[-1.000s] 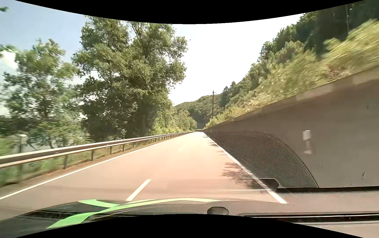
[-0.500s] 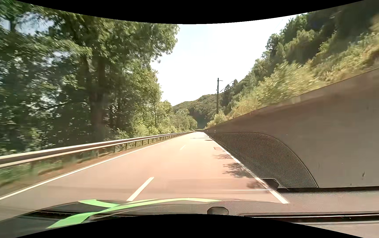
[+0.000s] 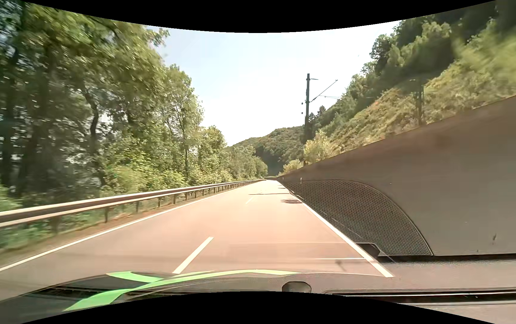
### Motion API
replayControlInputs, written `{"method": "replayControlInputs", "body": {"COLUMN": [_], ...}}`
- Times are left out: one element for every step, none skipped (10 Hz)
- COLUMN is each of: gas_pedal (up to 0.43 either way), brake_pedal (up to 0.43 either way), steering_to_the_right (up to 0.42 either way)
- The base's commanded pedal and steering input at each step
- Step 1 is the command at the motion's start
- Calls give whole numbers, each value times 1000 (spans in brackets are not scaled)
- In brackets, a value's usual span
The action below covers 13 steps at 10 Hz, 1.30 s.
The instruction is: Follow the waypoints while adhering to traffic rules and regulations
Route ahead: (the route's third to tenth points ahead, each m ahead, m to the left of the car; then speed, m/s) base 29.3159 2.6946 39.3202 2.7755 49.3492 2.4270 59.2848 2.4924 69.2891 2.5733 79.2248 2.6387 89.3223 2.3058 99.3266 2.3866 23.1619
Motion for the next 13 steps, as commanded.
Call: {"method": "replayControlInputs", "body": {"gas_pedal": [197, 197, 197, 197, 209, 220, 240, 248, 248, 248, 260, 260, 260], "brake_pedal": [0, 0, 0, 0, 0, 0, 0, 0, 0, 0, 0, 0, 0], "steering_to_the_right": [0, 0, 0, 0, 0, 0, -1, -1, -1, -1, -1, -1, -1]}}
